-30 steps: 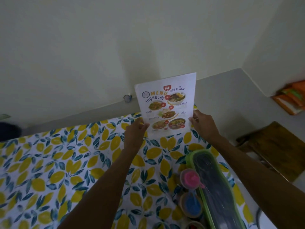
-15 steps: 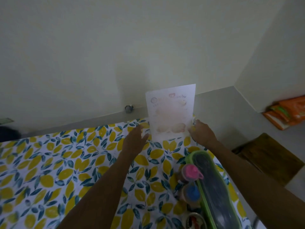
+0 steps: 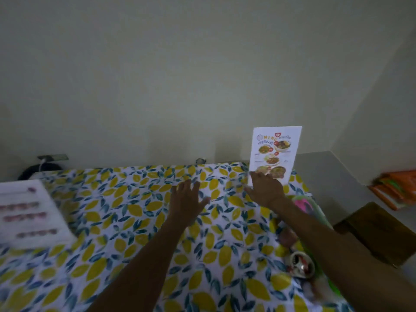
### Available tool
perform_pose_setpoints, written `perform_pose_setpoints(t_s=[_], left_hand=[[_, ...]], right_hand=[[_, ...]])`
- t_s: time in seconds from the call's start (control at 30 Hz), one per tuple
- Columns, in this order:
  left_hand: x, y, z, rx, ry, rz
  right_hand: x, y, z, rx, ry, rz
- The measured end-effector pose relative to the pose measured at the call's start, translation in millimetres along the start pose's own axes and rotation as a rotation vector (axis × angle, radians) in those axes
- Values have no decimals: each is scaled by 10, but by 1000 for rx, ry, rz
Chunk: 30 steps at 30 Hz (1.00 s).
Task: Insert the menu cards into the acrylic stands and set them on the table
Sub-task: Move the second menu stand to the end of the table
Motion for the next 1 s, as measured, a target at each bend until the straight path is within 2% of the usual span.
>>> perform_pose_setpoints(t_s=[0.13, 0.3, 0.53, 0.83, 1.0], left_hand=[[800, 230, -736, -35, 59, -15], [1822, 386, -1617, 7, 204, -6], [3078, 548, -2546, 15, 399, -2], [4456, 287, -2996, 131, 611, -52], [5369, 116, -2849, 127, 721, -175]], right_hand=[[1104, -139, -387, 28, 115, -35], [2382, -405, -808, 95, 259, -16], [3784, -659, -1096, 147, 412, -36], [5084, -1079, -827, 218, 509, -11], [5681, -1387, -396, 296, 398, 147]])
Point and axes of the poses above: each hand's wrist, its own z-axis towards the middle knuckle, its own y-axis out of the back of the hand, x = y × z, the point moved 9 cm from there along z, towards the middle knuckle
